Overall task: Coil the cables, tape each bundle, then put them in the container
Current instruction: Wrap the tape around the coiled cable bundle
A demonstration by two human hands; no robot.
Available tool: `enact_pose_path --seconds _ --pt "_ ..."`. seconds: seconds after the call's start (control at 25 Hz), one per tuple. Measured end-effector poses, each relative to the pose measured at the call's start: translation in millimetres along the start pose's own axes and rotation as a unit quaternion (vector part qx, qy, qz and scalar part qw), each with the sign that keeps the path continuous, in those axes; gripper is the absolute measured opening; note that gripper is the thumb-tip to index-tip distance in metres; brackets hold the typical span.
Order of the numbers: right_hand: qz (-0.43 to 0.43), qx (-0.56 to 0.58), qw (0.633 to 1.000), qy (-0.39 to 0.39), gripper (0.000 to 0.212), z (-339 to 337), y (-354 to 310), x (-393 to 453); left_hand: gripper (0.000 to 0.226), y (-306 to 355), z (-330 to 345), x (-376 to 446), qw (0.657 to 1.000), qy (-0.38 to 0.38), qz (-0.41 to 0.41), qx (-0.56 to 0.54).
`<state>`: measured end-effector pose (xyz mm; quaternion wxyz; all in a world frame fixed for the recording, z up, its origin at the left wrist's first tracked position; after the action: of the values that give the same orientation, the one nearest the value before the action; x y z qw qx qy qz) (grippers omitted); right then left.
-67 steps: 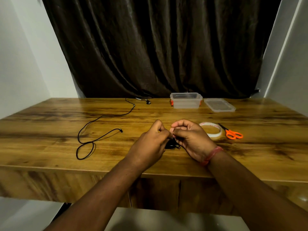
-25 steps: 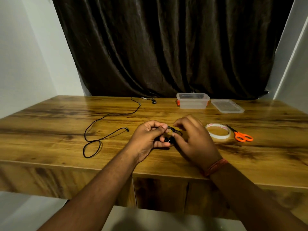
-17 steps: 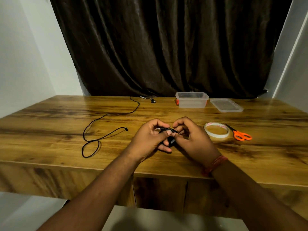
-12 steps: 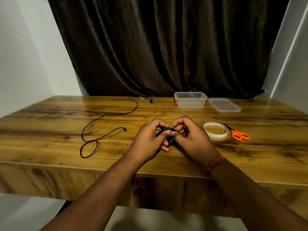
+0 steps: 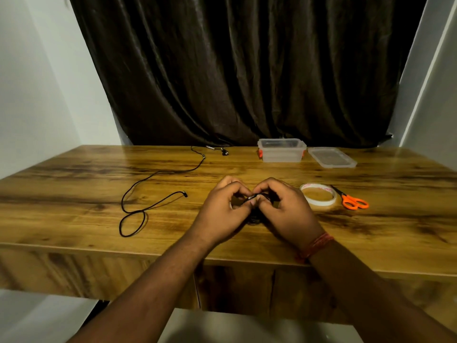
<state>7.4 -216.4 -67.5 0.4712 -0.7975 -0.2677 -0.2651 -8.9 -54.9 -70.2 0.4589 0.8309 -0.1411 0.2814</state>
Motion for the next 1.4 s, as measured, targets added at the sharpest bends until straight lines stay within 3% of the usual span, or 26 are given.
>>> enact_pose_path --seconds 0.2,0.4,0.56,0.68,0.96,1.16,1.28,1.4 --pt "0.013 -0.003 1.0 -0.018 0.015 3 4 1 0.006 -6 1 1 0.986 -0.038 -0.121 -0.111" --pt "0.096 0.108 0.989 -0.028 0.023 4 7 3 0.017 -20 2 8 0.941 -0.017 -0.193 -0.278" --pt "0.073 0.081 0.994 -0.022 0.017 1 5 2 0.009 -21 4 5 0.932 -0.059 -0.188 -0.305" --pt "0.042 0.048 0.997 -0.044 0.014 2 3 0 0.013 -19 3 3 0.946 -0.087 -0.159 -0.268" --pt "0.139 0.165 0.976 -0.04 0.024 0 5 2 0.002 -24 3 5 0.942 -0.047 -0.18 -0.279" --pt "0.094 0.092 0.991 -0.03 0.023 1 5 2 0.02 -23 6 4 0.948 -0.082 -0.164 -0.261" --pt "0.099 0.1 0.989 -0.045 0.021 1 3 2 0.004 -21 6 3 0.942 -0.103 -0.158 -0.277" --pt "0.123 0.132 0.983 -0.042 0.024 2 9 3 0.008 -19 5 3 0.924 -0.099 -0.179 -0.323"
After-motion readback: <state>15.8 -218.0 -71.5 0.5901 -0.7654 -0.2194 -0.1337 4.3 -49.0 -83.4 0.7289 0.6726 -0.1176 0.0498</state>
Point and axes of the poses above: each hand's wrist, its own x-axis towards the middle knuckle, its own z-axis out of the palm, y = z × x, the point moved 2 cm from there along x, towards the middle knuckle, and after that the axes turned 6 degrees about y, right-handed, at the moved point
